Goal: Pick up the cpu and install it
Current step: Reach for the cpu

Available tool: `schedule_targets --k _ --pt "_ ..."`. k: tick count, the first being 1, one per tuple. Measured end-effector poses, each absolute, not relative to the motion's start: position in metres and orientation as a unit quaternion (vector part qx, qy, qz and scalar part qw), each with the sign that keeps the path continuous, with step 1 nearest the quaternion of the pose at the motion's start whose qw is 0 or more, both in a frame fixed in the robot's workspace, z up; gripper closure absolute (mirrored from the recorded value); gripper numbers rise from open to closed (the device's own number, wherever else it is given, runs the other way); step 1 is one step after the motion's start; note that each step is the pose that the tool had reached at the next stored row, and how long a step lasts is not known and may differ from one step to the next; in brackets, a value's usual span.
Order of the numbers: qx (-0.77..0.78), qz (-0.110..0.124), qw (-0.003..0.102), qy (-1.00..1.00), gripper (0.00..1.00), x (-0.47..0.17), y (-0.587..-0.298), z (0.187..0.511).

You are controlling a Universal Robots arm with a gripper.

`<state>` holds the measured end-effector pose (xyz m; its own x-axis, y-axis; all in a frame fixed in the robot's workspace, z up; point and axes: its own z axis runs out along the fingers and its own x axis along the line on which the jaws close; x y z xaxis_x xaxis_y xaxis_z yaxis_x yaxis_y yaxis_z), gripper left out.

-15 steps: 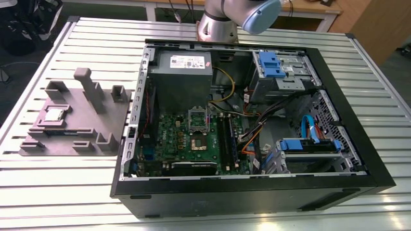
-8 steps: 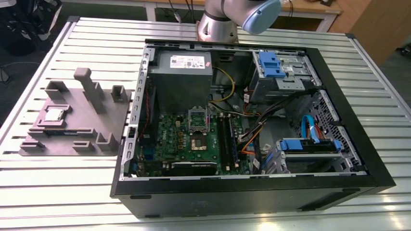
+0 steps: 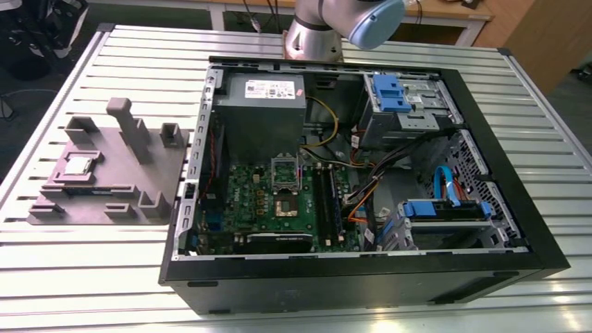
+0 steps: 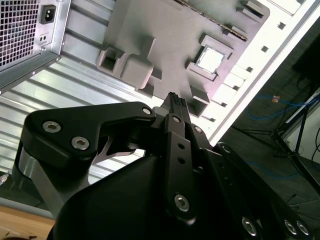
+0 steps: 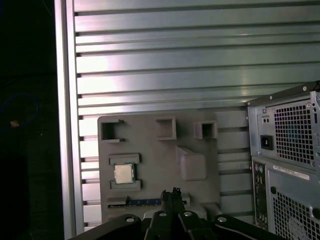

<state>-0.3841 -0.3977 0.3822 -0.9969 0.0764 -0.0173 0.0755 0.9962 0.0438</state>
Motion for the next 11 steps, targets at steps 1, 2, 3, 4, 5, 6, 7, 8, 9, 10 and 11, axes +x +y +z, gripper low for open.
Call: schedule_targets --k 1,2,3,4,5,6,7,8,9,10,11 --pt "0.038 0.022 0.009 0.999 0.9 -0.385 -0.398 0.382" --pt "0.038 0.022 0.009 0.999 0.9 -0.386 -0.398 0.382" --pt "0.038 0.022 0.01 0.999 0.9 -0.387 -0.398 0.382" --pt "0.038 0.022 0.009 0.999 0.9 -0.389 -0.398 0.382" --pt "0.038 0.022 0.009 0.999 0.9 -0.39 -0.398 0.382" --pt "0.038 0.022 0.009 0.999 0.9 -0.392 -0.398 0.382" --pt "0.038 0.022 0.009 0.999 0.9 -0.394 -0.398 0.382" --pt "0.038 0.022 0.009 0.999 0.9 -0.396 -0.398 0.382" --pt "0.038 0.022 0.009 0.999 0.9 -0.398 -0.398 0.382" --pt "0.038 0.022 0.009 0.999 0.9 -0.4 -0.397 0.382" --pt "0.038 0.022 0.009 0.999 0.9 -0.402 -0.397 0.382"
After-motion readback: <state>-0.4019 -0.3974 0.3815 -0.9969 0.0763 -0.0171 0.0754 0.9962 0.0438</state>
